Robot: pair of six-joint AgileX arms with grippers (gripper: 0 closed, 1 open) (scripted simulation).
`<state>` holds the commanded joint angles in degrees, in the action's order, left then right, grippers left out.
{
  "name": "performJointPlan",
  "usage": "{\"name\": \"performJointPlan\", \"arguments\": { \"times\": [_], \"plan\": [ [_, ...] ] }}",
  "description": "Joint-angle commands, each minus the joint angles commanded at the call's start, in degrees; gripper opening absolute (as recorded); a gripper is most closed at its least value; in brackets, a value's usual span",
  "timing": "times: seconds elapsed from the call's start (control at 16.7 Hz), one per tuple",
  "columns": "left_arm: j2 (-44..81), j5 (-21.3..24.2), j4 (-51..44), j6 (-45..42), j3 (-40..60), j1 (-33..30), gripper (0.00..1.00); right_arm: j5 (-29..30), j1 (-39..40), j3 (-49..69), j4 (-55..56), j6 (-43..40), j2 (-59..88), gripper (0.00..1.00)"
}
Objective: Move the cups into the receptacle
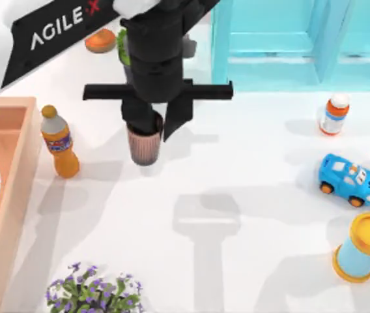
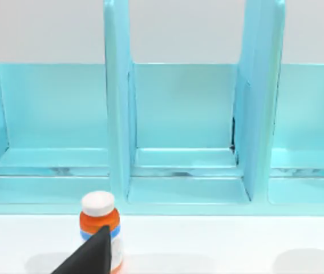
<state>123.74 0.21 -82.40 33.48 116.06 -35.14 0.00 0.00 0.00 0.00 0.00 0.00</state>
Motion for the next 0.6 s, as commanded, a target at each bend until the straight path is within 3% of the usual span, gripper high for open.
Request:
{"name": "performJointPlan", "arguments": {
  "times": [0.36, 0.6],
  "plan": [
    [-0.3, 0.0, -0.5, -0.9, -0.3, 0.5, 0.00, 0.0, 0.0, 0.0, 0.0, 0.0, 0.0, 1.00],
    [-5.0, 1.4, -4.3, -8.5, -4.0, 8.2, 0.00, 0.0, 0.0, 0.0, 0.0, 0.0, 0.0, 1.00]
  ]
}}
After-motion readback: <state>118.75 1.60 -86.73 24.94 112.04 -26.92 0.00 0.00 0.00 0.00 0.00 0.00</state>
